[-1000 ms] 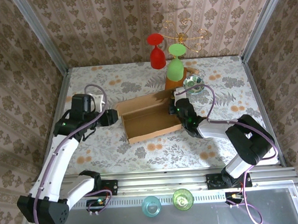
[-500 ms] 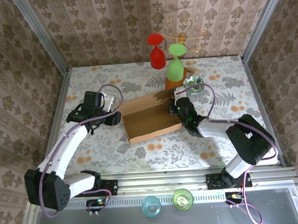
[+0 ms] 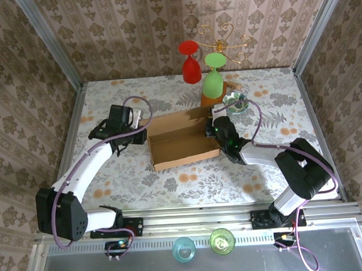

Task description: Fold the paper box

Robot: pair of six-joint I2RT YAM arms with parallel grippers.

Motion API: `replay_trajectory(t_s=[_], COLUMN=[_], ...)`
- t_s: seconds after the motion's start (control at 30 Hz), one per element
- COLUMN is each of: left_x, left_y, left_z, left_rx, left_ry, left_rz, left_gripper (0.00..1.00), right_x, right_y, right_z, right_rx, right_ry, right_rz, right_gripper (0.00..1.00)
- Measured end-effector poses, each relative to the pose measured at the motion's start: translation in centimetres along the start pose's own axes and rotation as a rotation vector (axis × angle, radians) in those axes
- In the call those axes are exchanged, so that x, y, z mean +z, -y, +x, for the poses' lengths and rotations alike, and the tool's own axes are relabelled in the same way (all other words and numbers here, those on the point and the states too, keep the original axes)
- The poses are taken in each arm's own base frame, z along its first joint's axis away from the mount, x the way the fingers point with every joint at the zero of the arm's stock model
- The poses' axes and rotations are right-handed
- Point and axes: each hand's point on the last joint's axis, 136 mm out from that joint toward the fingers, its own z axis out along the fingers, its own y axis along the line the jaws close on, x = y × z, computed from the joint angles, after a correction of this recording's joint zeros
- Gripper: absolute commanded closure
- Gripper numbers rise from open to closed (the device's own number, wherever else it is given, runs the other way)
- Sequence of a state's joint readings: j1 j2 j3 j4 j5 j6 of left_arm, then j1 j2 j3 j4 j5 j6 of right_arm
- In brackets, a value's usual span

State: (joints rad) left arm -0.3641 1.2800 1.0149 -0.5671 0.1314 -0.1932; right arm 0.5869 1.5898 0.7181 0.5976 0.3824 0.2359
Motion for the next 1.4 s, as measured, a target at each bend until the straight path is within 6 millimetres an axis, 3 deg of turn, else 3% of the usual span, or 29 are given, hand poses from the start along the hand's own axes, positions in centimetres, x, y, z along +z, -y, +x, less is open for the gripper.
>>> replay_trajectory(t_s=[0.27, 0.47, 0.8, 1.2, 1.4], left_x=[0.3, 0.8, 1.3, 2.2, 2.2], left_y=[-0.1, 0.1, 0.2, 0.0, 0.2], left_z=[-2.3, -4.5, -5.3, 0.1, 0.8], left_rx=[-0.105, -0.191, -0.244, -0.182, -0.132], left_ry=[0.025, 0.039, 0.075, 0.225, 0.287], left_rz=[-0.022, -0.025, -0.024, 0.000, -0.003], left_gripper=[1.00, 1.00, 1.00, 1.00, 1.00], right_x=[0.1, 0.2, 0.8, 0.6, -0.1], right_y=[-0.3, -0.2, -0.3, -0.5, -0.5], right_z=[-0.4, -0.7, -0.8, 0.7, 1.3], right_rx=[0.027, 0.049, 0.076, 0.098, 0.102], right_ry=[-0.010, -0.025, -0.033, 0.014, -0.023], right_rz=[0.006, 0.030, 0.053, 0.024, 0.020], right_gripper=[1.00, 1.00, 1.00, 1.00, 0.69])
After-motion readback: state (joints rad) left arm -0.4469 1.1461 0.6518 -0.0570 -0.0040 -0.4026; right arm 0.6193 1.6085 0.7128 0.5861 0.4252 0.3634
